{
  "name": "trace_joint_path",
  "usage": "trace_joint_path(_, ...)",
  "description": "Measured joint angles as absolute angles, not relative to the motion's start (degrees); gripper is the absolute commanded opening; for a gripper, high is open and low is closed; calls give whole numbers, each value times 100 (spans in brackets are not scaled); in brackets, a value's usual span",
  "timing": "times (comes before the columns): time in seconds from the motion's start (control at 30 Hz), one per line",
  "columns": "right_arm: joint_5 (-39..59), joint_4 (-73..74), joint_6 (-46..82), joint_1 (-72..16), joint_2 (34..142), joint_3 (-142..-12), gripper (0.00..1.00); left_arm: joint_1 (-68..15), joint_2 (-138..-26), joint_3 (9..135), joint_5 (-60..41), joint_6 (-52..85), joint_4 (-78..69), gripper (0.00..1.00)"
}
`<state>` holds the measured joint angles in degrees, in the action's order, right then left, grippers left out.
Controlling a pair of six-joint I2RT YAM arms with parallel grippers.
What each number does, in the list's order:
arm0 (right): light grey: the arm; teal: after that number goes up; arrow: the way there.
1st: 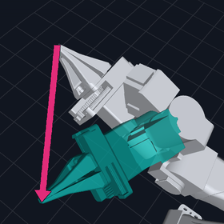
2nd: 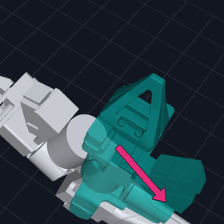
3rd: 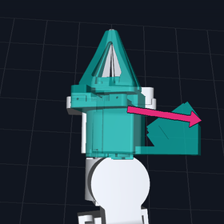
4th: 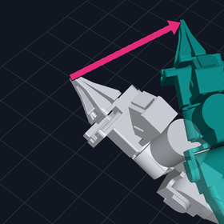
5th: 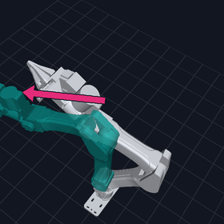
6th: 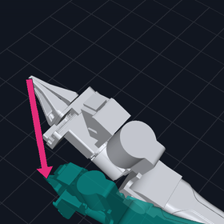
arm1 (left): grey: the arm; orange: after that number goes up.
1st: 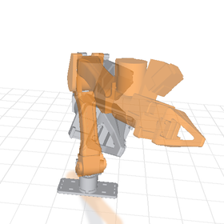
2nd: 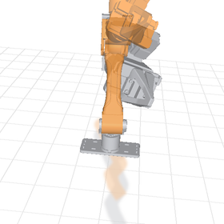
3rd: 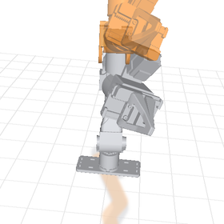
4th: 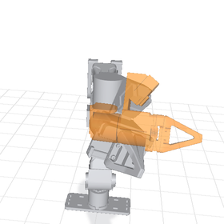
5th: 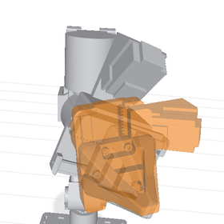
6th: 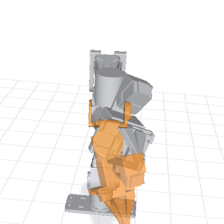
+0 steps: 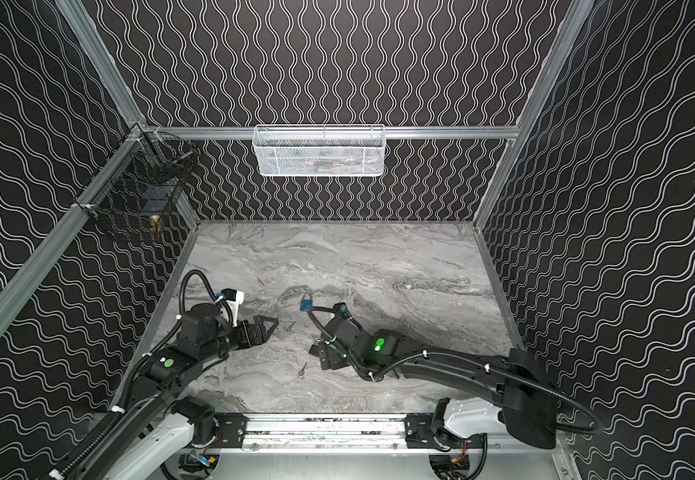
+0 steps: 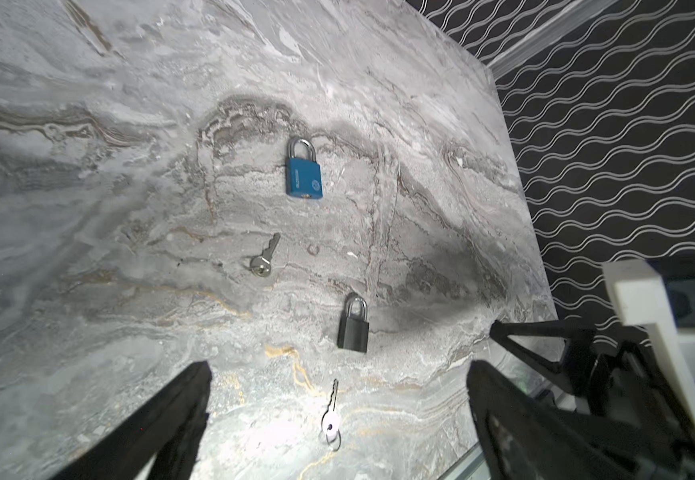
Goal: Unlock with the key
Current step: 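Reach the right gripper toward the ringed silver key near the black padlock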
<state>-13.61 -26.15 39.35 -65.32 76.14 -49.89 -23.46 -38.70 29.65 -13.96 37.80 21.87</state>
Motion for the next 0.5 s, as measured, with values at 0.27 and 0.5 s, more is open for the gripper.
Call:
trace_joint_path(0.27,-1446,-2471,4093,-7212,8444,-5251,76,-2443,-3999,2884,-1236,3997,2416,99)
trace_joint_path(0.5,-1363,-2189,3913,-7478,8927,-5452,72,-2445,-4003,2897,-1079,4029,2641,99)
